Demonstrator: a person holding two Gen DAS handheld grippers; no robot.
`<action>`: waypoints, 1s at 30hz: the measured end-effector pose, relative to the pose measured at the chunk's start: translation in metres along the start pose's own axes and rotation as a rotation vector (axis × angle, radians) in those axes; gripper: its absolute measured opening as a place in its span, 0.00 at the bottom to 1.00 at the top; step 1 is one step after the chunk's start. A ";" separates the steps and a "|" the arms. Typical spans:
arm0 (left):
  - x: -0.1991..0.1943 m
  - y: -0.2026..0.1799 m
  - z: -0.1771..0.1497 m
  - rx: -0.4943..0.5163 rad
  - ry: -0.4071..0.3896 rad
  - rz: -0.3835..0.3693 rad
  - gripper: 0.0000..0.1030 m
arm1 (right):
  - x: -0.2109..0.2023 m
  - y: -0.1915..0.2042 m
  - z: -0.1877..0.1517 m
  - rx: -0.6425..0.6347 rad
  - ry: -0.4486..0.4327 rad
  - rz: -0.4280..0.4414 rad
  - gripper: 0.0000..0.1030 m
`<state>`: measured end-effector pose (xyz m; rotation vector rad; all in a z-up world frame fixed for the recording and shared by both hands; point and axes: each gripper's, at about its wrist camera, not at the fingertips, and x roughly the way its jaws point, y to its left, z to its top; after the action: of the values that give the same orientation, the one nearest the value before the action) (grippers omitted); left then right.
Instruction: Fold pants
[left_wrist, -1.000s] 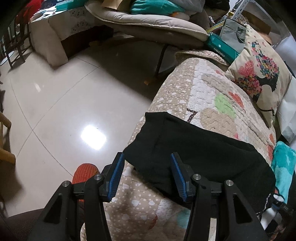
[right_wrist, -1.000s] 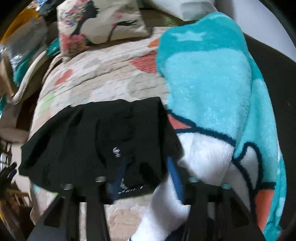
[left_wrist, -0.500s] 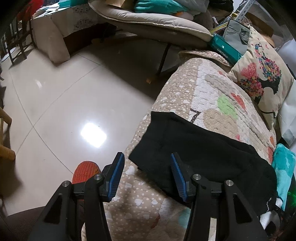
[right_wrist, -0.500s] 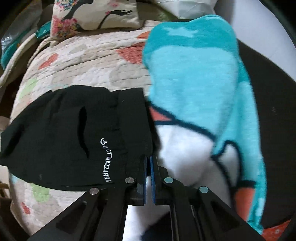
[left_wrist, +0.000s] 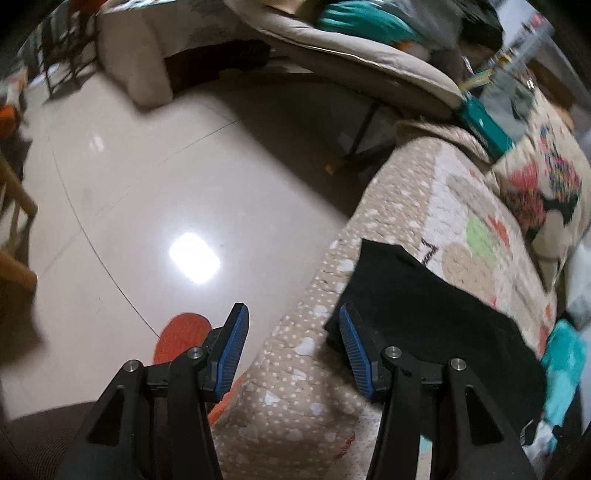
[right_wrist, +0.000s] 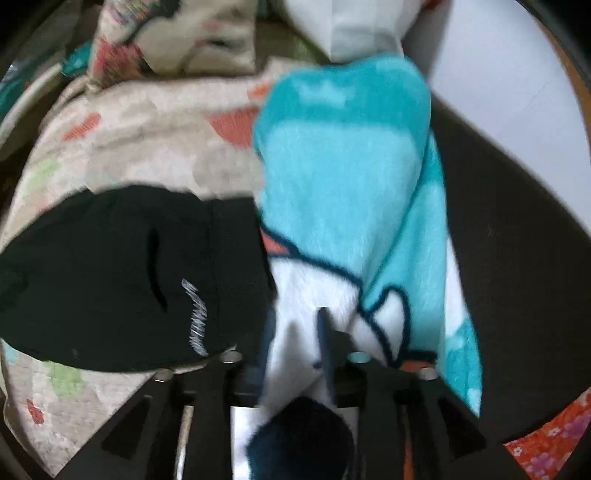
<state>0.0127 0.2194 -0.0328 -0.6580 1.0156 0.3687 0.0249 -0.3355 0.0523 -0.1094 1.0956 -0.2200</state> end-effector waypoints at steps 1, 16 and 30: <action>0.000 0.004 -0.001 -0.022 0.001 -0.001 0.49 | -0.007 0.014 0.005 -0.028 -0.033 0.070 0.36; 0.049 -0.004 -0.034 -0.192 0.140 -0.279 0.50 | -0.004 0.348 0.062 -0.640 0.049 0.654 0.37; 0.053 -0.025 -0.035 -0.126 0.143 -0.290 0.17 | 0.048 0.498 0.046 -0.940 0.163 0.630 0.48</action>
<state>0.0304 0.1766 -0.0833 -0.9428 1.0206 0.1326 0.1481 0.1371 -0.0657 -0.5772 1.2666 0.8789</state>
